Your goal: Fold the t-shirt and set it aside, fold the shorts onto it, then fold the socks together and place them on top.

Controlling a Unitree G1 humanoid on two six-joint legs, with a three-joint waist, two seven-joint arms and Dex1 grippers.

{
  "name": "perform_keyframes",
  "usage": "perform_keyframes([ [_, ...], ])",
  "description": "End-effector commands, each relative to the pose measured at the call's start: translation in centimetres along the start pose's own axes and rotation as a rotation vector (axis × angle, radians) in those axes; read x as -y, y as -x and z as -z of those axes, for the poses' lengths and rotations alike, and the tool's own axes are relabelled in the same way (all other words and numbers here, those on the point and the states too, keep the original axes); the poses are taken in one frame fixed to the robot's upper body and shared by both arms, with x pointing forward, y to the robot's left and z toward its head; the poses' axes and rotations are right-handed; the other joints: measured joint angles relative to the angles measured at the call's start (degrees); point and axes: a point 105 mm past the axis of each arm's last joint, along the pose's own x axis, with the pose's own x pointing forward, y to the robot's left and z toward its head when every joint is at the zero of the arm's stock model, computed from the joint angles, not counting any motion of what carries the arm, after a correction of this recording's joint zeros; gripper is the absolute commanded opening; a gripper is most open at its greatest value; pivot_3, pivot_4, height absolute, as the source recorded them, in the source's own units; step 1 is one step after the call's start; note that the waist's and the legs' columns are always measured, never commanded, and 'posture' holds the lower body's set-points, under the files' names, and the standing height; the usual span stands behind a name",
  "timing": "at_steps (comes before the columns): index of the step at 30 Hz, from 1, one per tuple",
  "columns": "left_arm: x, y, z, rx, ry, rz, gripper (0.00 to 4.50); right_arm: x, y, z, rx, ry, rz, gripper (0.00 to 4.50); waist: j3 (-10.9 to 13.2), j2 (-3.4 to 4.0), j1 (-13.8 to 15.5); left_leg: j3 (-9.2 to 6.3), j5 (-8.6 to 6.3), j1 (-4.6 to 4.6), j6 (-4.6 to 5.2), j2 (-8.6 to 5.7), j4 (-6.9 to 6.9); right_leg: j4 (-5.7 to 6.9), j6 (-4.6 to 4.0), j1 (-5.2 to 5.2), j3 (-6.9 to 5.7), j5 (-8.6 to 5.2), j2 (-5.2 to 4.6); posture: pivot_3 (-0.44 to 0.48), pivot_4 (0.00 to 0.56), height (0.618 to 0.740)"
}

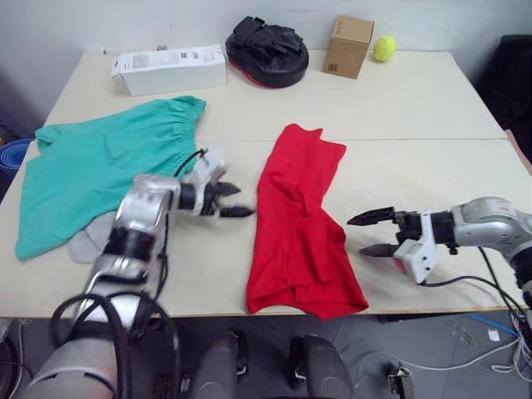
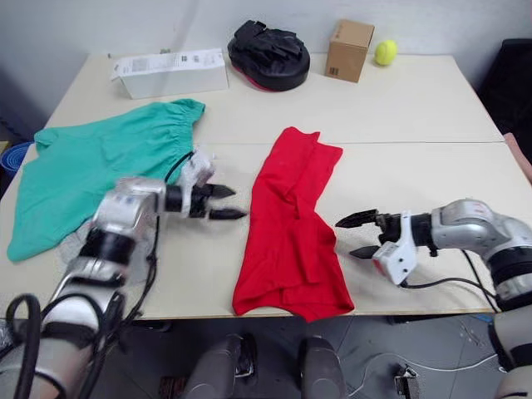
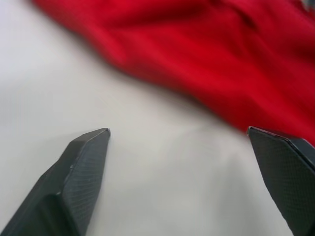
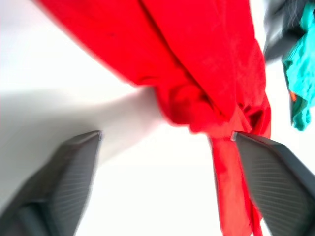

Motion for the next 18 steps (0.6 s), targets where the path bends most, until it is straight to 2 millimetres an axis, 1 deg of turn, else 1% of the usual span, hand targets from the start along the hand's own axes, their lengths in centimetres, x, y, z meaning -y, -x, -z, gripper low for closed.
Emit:
perform_keyframes([
  [1,2.8,0.6,-1.5,-0.001,-0.276,0.109,4.50,-0.8,1.0,-1.1,0.039,0.030,-0.011,4.48,0.0,0.00,0.2,-0.01,0.00,0.00,0.01,0.00,0.05,-0.06,0.00,0.03,0.00,0.00,-0.03,0.000,0.150,0.740],
  [3,3.8,0.6,-1.4,-0.004,-0.351,0.145,4.50,-1.7,1.1,-1.8,0.065,0.037,-0.037,4.48,0.0,0.01,0.3,-0.01,-0.01,0.01,0.02,-0.01,0.17,-0.04,-0.01,0.06,0.01,0.00,-0.06,0.000,0.150,0.740],
  [5,4.5,0.5,-1.0,-0.023,-0.471,0.177,4.50,-2.4,0.9,-2.6,0.106,0.045,-0.051,4.48,0.0,0.01,0.3,-0.03,-0.01,0.02,0.02,0.00,0.25,-0.01,-0.01,0.10,0.03,0.00,-0.07,0.000,0.150,0.740],
  [9,5.4,-0.2,-0.5,-0.040,-0.608,0.220,4.50,-3.6,0.6,-4.1,0.176,0.059,-0.073,4.48,0.0,0.03,0.0,-0.03,-0.02,0.04,0.02,0.02,0.24,0.04,-0.02,0.08,0.03,0.00,-0.06,0.000,0.150,0.740],
  [13,6.4,-0.6,0.2,-0.056,-0.768,0.268,4.50,-3.8,0.5,-4.3,0.182,0.067,-0.075,4.48,0.0,0.02,-0.1,-0.03,-0.02,0.04,0.03,0.03,0.21,0.05,-0.02,0.08,-0.01,-0.01,-0.06,0.000,0.150,0.740],
  [18,7.8,-1.3,0.5,-0.029,-0.860,0.318,4.50,-3.9,0.1,-5.1,0.219,0.087,-0.076,4.48,0.0,0.04,0.0,-0.03,-0.03,0.05,0.04,0.03,0.21,0.06,-0.02,0.08,-0.01,-0.01,-0.07,0.000,0.150,0.740],
])
